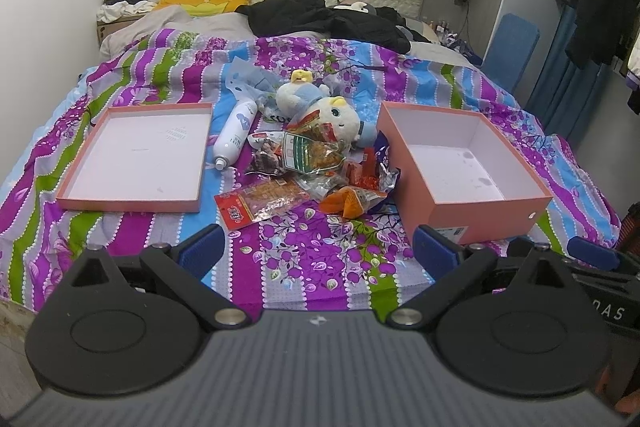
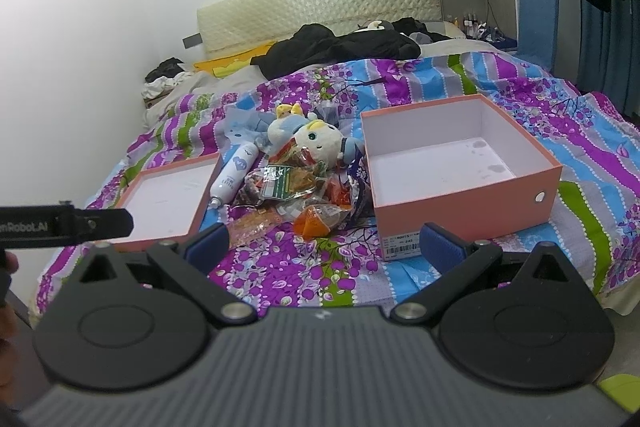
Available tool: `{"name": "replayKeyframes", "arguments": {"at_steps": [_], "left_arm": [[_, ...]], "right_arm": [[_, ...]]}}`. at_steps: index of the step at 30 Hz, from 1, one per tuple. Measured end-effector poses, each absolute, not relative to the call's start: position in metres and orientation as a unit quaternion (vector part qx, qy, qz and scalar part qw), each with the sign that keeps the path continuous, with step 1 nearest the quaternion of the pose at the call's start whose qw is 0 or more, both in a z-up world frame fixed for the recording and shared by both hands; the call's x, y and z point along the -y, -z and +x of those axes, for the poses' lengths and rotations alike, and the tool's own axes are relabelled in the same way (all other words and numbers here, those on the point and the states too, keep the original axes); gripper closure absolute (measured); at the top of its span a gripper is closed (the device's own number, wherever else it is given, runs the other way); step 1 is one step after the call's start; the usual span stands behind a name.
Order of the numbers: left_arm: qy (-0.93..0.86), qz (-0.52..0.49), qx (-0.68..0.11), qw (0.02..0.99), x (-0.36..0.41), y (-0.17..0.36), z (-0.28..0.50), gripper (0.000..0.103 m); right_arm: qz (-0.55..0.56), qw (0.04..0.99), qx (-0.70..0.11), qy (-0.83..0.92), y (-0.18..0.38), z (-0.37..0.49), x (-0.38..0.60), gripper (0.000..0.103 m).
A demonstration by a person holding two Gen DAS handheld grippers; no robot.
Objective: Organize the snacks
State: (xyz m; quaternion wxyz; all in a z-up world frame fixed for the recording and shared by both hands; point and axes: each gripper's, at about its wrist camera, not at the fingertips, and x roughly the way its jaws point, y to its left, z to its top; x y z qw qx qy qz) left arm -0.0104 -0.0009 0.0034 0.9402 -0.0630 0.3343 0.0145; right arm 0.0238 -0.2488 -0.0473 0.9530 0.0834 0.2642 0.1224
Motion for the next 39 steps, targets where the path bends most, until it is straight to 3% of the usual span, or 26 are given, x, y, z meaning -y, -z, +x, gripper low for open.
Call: {"name": "replayKeyframes", "arguments": {"at_steps": [17, 39], "left_arm": [[-0.013, -0.067, -0.337, 0.939, 0.000, -0.002, -0.009, 0.001], [-0.006, -0.058, -0.369, 0.928, -0.014, 0.037, 0.043, 0.001]], "right_arm": [[0.077, 0.952, -0.270, -0.123, 0.053, 0.026, 0.244, 0.000], [0.079, 0.935, -0.323, -0.119, 0.080, 0.059, 0.237, 0.000]]}}
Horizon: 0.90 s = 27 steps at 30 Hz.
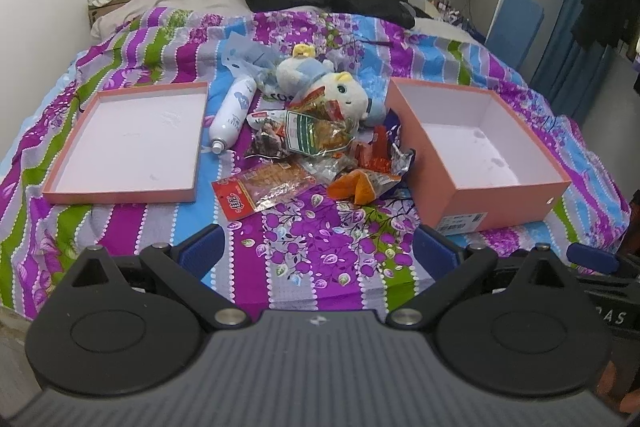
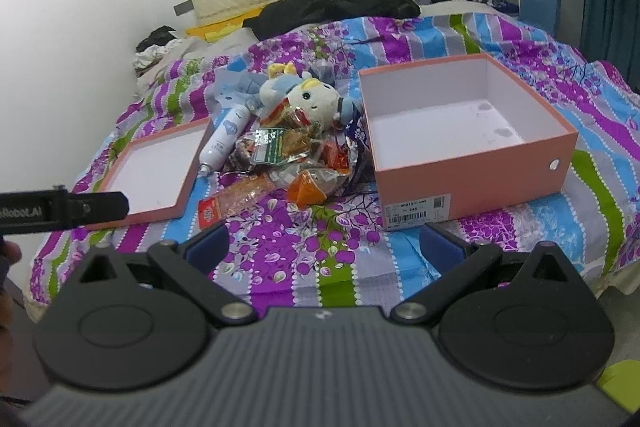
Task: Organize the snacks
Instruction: 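Reach both tools toward the snack pile beside the deep pink box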
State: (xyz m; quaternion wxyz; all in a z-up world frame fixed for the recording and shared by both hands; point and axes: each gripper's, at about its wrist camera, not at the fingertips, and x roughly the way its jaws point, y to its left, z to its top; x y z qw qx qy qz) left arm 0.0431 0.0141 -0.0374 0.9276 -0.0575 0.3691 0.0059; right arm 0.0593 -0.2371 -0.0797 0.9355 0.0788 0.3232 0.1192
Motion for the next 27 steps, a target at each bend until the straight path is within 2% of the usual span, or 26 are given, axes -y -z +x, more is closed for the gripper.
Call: {"name": "replayKeyframes", "arguments": {"at_steps": [5, 10, 12, 17, 27], "left_arm": [[-0.004, -0.055, -0.382, 0.923, -0.019, 0.055, 0.068, 0.001], [0.003, -0.048, -0.399, 0.916, -0.030, 0.080, 0.104, 0.001], [0.008, -0.035, -0.404, 0.914, -0.033, 0.091, 0.120, 0.001], [0.031, -0.020, -0.416, 0.908, -0.050, 0.121, 0.167, 0.003], [0.084, 0.039, -0.441, 0.893, -0.082, 0.180, 0.266, 0.003]], "right_arm": [[0.082, 0.929, -0.338, -0.123, 0.095, 0.080, 0.233, 0.000], [0.086, 0.919, -0.356, -0.147, 0.114, 0.106, 0.224, 0.009], [0.076, 0.916, -0.361, -0.157, 0.119, 0.117, 0.217, 0.023], [0.064, 0.913, -0.367, -0.166, 0.135, 0.143, 0.198, 0.035], [0.040, 0.909, -0.370, -0.187, 0.177, 0.199, 0.156, 0.036]]}}
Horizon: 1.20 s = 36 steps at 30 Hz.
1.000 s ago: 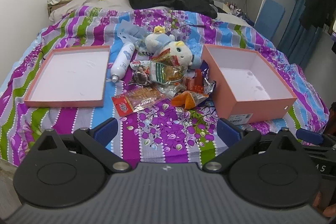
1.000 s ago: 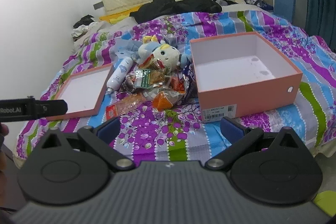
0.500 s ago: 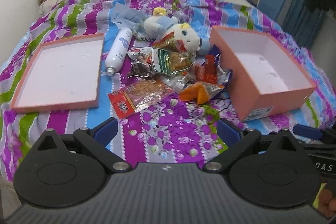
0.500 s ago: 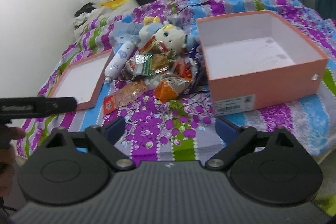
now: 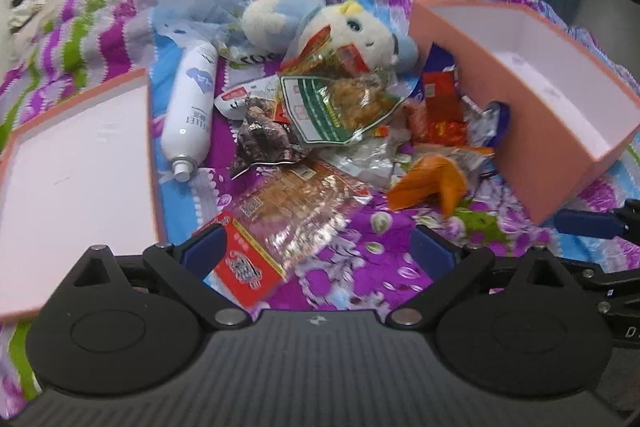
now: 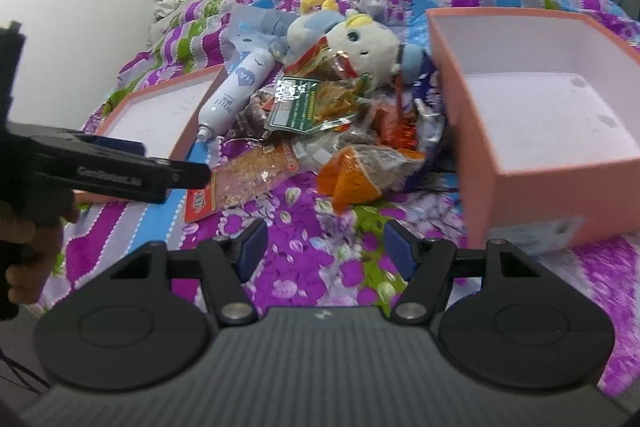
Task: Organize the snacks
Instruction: 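Reach both tools toward the snack pile beside the deep pink box, then grasp the clear spicy-strip packet with left tool while right grasps orange packet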
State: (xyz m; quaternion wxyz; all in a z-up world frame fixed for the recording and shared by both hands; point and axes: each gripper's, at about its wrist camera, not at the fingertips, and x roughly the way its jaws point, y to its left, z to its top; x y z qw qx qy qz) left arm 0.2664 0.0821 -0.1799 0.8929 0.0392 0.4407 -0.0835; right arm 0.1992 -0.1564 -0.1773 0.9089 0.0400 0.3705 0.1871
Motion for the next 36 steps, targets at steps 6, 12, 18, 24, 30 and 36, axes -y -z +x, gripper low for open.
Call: {"name": "replayKeyframes", "arguments": {"at_steps": [6, 12, 18, 24, 30, 36], "left_arm": [[0.139, 0.105, -0.454, 0.874, -0.083, 0.217, 0.309, 0.003], [0.174, 0.148, -0.472, 0.852, -0.086, 0.257, 0.345, 0.003], [0.196, 0.154, -0.484, 0.839, -0.093, 0.282, 0.372, 0.003], [0.228, 0.121, -0.494, 0.830, -0.099, 0.298, 0.388, 0.002], [0.224, 0.116, -0.492, 0.833, -0.097, 0.296, 0.383, 0.007], [0.219, 0.118, -0.488, 0.836, -0.091, 0.287, 0.368, 0.024]], "right_arm": [[0.004, 0.919, -0.364, -0.150, 0.200, 0.240, 0.139, 0.036], [0.017, 0.917, -0.385, -0.106, 0.222, 0.276, 0.142, 0.036], [0.029, 0.908, -0.404, -0.104, 0.241, 0.292, 0.138, 0.031], [0.069, 0.901, -0.413, -0.111, 0.257, 0.306, 0.143, 0.030], [0.069, 0.898, -0.417, -0.117, 0.255, 0.311, 0.141, 0.033], [0.057, 0.898, -0.417, -0.130, 0.249, 0.303, 0.139, 0.054]]}}
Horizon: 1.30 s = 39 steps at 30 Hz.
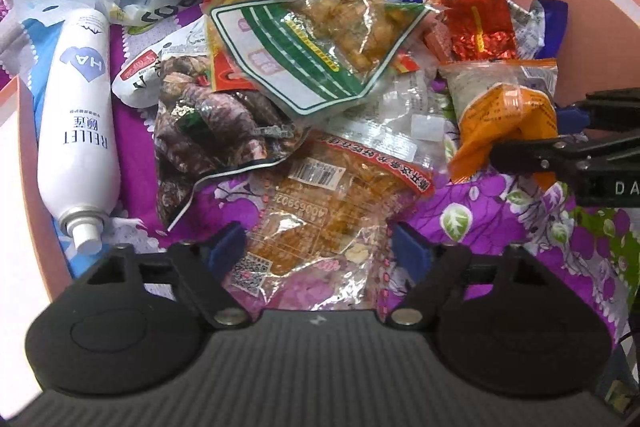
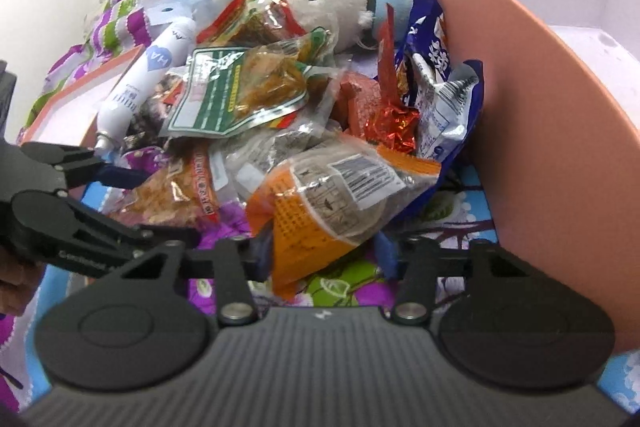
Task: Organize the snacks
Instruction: 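Grasp the clear spicy-strip packet with left tool while right grasps orange packet, then carry both packets over the deep pink box with both tools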
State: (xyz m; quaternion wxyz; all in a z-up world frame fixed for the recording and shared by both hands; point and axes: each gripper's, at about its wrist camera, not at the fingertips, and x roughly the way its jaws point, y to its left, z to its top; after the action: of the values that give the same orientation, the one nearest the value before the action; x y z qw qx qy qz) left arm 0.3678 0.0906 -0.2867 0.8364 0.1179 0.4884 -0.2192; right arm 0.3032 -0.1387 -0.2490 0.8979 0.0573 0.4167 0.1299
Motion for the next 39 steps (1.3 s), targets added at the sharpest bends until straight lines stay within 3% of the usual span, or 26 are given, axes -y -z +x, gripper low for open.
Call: {"name": "replayKeyframes", "arguments": {"at_steps": [2, 8, 25, 39], "left_arm": [[0.215, 0.118, -0.487, 0.838, -0.087, 0.283, 0.361, 0.032], [0.184, 0.097, -0.498, 0.842, -0.081, 0.272, 0.346, 0.038], [0.055, -0.056, -0.493, 0.867, -0.068, 0.200, 0.247, 0.039], [0.010, -0.107, -0.454, 0.885, -0.046, 0.139, 0.150, 0.039]], "right_arm": [[0.056, 0.898, -0.415, -0.132, 0.246, 0.299, 0.140, 0.055], [0.051, 0.902, -0.408, -0.135, 0.232, 0.282, 0.148, 0.056], [0.051, 0.912, -0.380, -0.141, 0.180, 0.199, 0.173, 0.056], [0.046, 0.928, -0.340, -0.142, 0.134, 0.121, 0.193, 0.056]]}}
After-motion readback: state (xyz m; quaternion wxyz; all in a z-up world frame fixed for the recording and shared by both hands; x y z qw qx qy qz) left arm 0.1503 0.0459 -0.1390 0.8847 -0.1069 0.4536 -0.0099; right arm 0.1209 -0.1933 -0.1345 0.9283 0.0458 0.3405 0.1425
